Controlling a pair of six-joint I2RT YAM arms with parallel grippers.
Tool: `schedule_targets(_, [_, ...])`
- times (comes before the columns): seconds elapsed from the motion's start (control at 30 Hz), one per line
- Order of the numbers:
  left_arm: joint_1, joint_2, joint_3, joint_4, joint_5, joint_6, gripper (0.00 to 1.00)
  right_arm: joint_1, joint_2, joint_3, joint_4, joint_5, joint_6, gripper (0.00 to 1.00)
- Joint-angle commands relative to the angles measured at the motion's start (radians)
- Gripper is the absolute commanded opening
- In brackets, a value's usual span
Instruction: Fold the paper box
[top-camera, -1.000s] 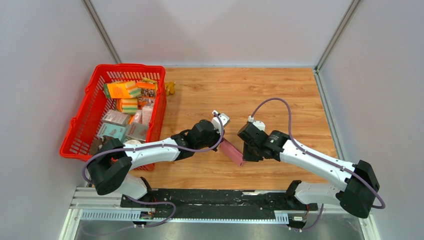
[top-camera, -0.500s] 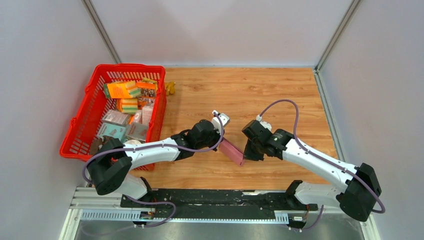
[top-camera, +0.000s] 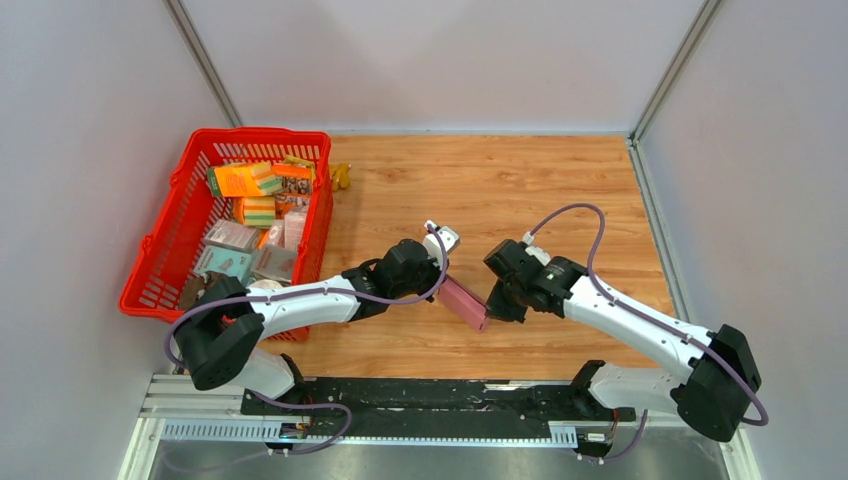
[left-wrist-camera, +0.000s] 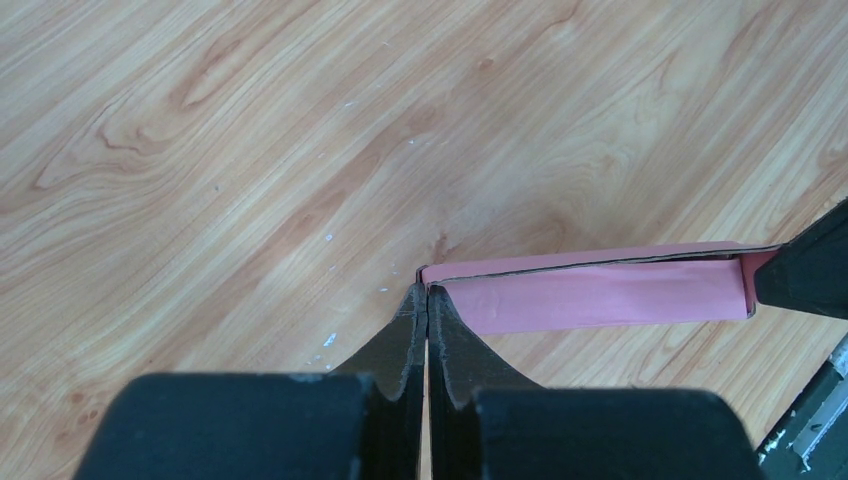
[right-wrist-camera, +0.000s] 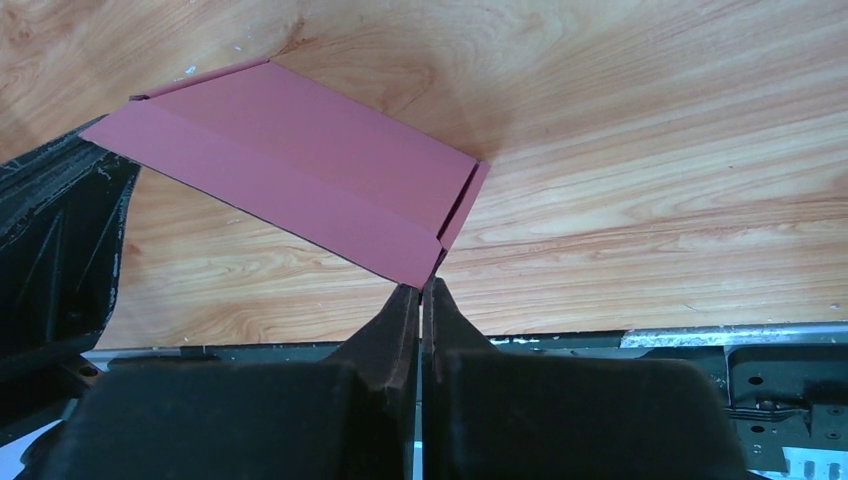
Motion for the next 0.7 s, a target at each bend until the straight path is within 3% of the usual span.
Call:
schedule_targets(0.0, [-0.012,-0.004,0.005,-0.009,0.033,0.010,0.02,0.002,0.043,0.035,0.005,0.052,0.046,0.00])
schedule_targets(0.37, [-0.012,0.001,0.003,-0.004,0.032,0.009,0.02,0.085,0.135,0.038,0.010,0.141,0.076,0.00])
schedule_targets(0.57, [-0.012,-0.025,-0.021,0.011,0.021,0.001,0.02,0.212,0.178,0.107,-0.062,0.262,0.061,0.00])
schedule_targets(0.67, [-0.011,-0.042,-0.038,0.020,0.010,-0.016,0.02,0.254,0.180,0.114,-0.062,0.297,0.012,0.08])
